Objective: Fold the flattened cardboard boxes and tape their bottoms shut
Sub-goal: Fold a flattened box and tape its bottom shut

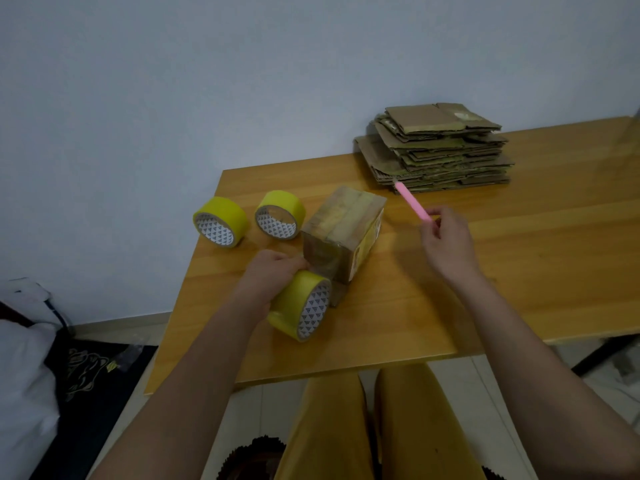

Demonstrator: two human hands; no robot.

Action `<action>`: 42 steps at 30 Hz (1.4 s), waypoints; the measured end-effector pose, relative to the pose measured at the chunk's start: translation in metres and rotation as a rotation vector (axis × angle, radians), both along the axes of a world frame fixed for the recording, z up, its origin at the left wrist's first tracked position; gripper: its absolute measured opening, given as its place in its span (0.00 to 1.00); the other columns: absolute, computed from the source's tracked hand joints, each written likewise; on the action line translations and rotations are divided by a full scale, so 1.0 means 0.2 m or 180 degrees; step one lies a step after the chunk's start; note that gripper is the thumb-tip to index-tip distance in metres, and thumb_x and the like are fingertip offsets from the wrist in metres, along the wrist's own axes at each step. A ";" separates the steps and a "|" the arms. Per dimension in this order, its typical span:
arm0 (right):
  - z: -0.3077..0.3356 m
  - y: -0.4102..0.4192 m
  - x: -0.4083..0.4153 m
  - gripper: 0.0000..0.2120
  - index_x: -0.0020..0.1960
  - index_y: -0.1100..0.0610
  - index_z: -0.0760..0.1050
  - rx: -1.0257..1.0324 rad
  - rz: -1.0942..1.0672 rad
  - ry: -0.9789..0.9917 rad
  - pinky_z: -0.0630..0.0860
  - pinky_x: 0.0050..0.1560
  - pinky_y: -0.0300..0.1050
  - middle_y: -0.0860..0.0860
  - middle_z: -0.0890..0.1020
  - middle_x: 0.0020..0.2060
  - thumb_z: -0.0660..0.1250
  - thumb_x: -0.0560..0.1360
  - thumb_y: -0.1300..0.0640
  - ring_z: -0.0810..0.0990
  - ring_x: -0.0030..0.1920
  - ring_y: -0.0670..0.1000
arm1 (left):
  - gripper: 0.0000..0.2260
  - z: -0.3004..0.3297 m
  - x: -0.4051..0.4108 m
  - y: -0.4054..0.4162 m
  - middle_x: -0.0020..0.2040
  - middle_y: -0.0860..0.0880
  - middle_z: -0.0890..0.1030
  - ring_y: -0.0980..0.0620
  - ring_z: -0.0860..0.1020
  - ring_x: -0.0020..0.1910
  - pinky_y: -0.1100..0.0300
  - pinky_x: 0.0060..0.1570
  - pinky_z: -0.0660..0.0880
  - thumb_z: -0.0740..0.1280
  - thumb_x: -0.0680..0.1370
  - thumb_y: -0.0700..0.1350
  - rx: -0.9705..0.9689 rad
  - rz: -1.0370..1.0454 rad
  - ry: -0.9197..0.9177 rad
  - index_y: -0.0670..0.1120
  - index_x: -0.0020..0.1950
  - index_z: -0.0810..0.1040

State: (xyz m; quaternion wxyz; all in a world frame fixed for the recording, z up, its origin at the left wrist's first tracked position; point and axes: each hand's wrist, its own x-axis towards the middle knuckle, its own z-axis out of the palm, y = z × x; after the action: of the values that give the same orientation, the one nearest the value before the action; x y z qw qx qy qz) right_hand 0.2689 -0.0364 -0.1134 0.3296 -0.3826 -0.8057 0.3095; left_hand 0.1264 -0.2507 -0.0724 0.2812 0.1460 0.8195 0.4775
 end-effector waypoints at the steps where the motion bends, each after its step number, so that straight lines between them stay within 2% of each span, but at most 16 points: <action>1: 0.05 -0.05 0.02 0.11 0.61 0.58 0.74 0.0070 0.0203 0.0163 0.72 0.43 0.45 0.56 0.76 0.51 0.61 0.81 0.56 0.74 0.46 0.52 | 0.11 0.00 0.00 -0.01 0.47 0.37 0.81 0.43 0.79 0.45 0.50 0.48 0.76 0.71 0.76 0.45 0.0036 0.0001 -0.0005 0.36 0.49 0.83; 3: 0.14 -0.15 0.06 0.09 0.57 0.54 0.77 0.0112 0.0653 0.0304 0.67 0.37 0.38 0.50 0.77 0.44 0.61 0.81 0.53 0.72 0.41 0.45 | 0.11 0.00 0.02 -0.02 0.48 0.38 0.82 0.44 0.80 0.45 0.50 0.48 0.76 0.70 0.77 0.46 0.0108 -0.0013 -0.0017 0.38 0.47 0.83; 6: 0.25 -0.29 0.13 0.12 0.43 0.53 0.78 0.0096 0.1264 0.0186 0.62 0.31 0.40 0.46 0.74 0.31 0.59 0.82 0.53 0.69 0.30 0.41 | 0.09 -0.01 0.03 -0.02 0.46 0.40 0.82 0.46 0.79 0.42 0.52 0.46 0.77 0.70 0.77 0.46 0.0218 0.0032 -0.0023 0.39 0.46 0.81; 7: 0.27 -0.32 0.15 0.11 0.44 0.51 0.78 0.0112 0.1414 0.0089 0.63 0.31 0.39 0.45 0.74 0.30 0.60 0.82 0.53 0.69 0.29 0.41 | 0.08 -0.01 0.03 -0.02 0.45 0.40 0.81 0.46 0.79 0.42 0.52 0.45 0.77 0.70 0.77 0.45 0.0255 0.0045 -0.0034 0.40 0.47 0.80; 10: 0.31 -0.39 0.18 0.08 0.56 0.48 0.80 0.0258 0.1669 -0.0340 0.70 0.33 0.36 0.44 0.78 0.34 0.64 0.80 0.54 0.74 0.33 0.41 | 0.07 -0.02 0.03 -0.02 0.44 0.40 0.79 0.46 0.78 0.41 0.54 0.42 0.75 0.70 0.76 0.44 0.0313 0.0053 -0.0095 0.41 0.49 0.80; 13: 0.33 -0.44 0.18 0.10 0.58 0.46 0.81 0.0888 0.1431 -0.1062 0.79 0.41 0.48 0.42 0.80 0.38 0.63 0.80 0.49 0.77 0.39 0.44 | 0.08 -0.01 0.03 -0.01 0.43 0.44 0.80 0.49 0.78 0.38 0.58 0.36 0.75 0.69 0.77 0.43 0.0354 0.0064 -0.0215 0.40 0.53 0.81; 15: 0.34 -0.46 0.16 0.11 0.58 0.45 0.80 0.1254 0.1199 -0.1278 0.77 0.37 0.47 0.43 0.80 0.40 0.62 0.80 0.48 0.78 0.40 0.47 | 0.08 -0.01 0.03 0.00 0.44 0.44 0.80 0.49 0.78 0.40 0.59 0.36 0.75 0.68 0.78 0.42 0.0347 0.0050 -0.0250 0.40 0.53 0.81; 18: 0.33 -0.49 0.13 0.12 0.59 0.44 0.80 0.1567 0.1063 -0.1361 0.68 0.29 0.41 0.44 0.78 0.38 0.60 0.81 0.48 0.76 0.38 0.47 | 0.08 -0.01 0.02 0.00 0.47 0.43 0.81 0.47 0.78 0.43 0.58 0.39 0.76 0.68 0.77 0.42 0.0319 0.0007 -0.0245 0.40 0.54 0.82; 22: 0.32 -0.48 0.12 0.12 0.53 0.46 0.82 0.1841 0.0907 -0.2029 0.66 0.30 0.43 0.47 0.81 0.40 0.60 0.81 0.45 0.77 0.39 0.50 | 0.07 0.00 0.02 0.02 0.48 0.42 0.81 0.44 0.78 0.46 0.53 0.44 0.78 0.70 0.76 0.41 0.0279 0.0035 -0.0250 0.40 0.53 0.82; 26: 0.30 -0.41 0.19 0.10 0.51 0.45 0.81 0.1397 0.0932 -0.2150 0.75 0.38 0.45 0.45 0.82 0.43 0.61 0.80 0.46 0.79 0.45 0.49 | 0.10 -0.01 0.00 0.03 0.48 0.41 0.81 0.45 0.79 0.44 0.48 0.50 0.79 0.71 0.76 0.40 0.0296 0.0089 -0.0264 0.37 0.56 0.81; 28: 0.28 -0.34 0.22 0.09 0.52 0.45 0.79 0.0980 0.0901 -0.2156 0.74 0.42 0.46 0.44 0.82 0.44 0.60 0.80 0.46 0.79 0.47 0.49 | 0.11 -0.01 -0.01 0.03 0.46 0.43 0.81 0.46 0.78 0.43 0.49 0.50 0.78 0.71 0.75 0.41 0.0217 0.0028 -0.0271 0.38 0.55 0.82; 33: 0.08 -0.19 0.19 0.09 0.54 0.51 0.78 0.0369 0.0750 -0.2259 0.75 0.44 0.48 0.50 0.80 0.47 0.60 0.81 0.52 0.77 0.46 0.51 | 0.11 -0.01 -0.02 0.03 0.50 0.41 0.81 0.41 0.78 0.50 0.42 0.58 0.76 0.73 0.73 0.43 0.0110 0.0019 -0.0420 0.40 0.54 0.82; 35: 0.00 -0.18 0.17 0.10 0.56 0.54 0.78 0.0465 0.0636 -0.2118 0.76 0.49 0.50 0.53 0.79 0.52 0.62 0.80 0.53 0.76 0.51 0.53 | 0.11 -0.01 -0.03 0.03 0.52 0.40 0.81 0.39 0.79 0.52 0.41 0.58 0.76 0.74 0.73 0.43 0.0102 0.0027 -0.0440 0.41 0.53 0.82; 38: -0.01 -0.24 0.11 0.14 0.60 0.56 0.75 0.0909 0.0286 -0.0898 0.74 0.51 0.46 0.53 0.75 0.55 0.63 0.79 0.49 0.73 0.56 0.52 | 0.10 -0.02 -0.03 0.04 0.52 0.40 0.82 0.40 0.79 0.52 0.41 0.58 0.77 0.73 0.74 0.44 0.0129 0.0031 -0.0445 0.41 0.53 0.82; 40: 0.03 -0.33 0.03 0.19 0.63 0.55 0.72 0.1053 0.0489 -0.0133 0.72 0.56 0.43 0.52 0.74 0.59 0.64 0.78 0.45 0.72 0.60 0.50 | 0.11 -0.03 -0.03 0.04 0.51 0.41 0.82 0.40 0.80 0.51 0.42 0.57 0.77 0.73 0.74 0.44 0.0126 0.0043 -0.0457 0.42 0.54 0.82; 42: 0.05 -0.39 -0.06 0.25 0.68 0.54 0.69 0.1056 0.0924 0.0044 0.70 0.64 0.46 0.52 0.71 0.65 0.64 0.76 0.42 0.68 0.67 0.50 | 0.11 -0.04 -0.04 0.04 0.51 0.42 0.82 0.40 0.80 0.52 0.42 0.57 0.77 0.74 0.73 0.46 0.0095 0.0000 -0.0449 0.44 0.53 0.82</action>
State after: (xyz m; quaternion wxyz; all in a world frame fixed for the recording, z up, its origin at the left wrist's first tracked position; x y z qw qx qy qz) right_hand 0.2578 -0.1150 -0.1033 0.3455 -0.2009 -0.8900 0.2195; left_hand 0.1176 -0.2418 -0.0798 0.3360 0.1162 0.7904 0.4988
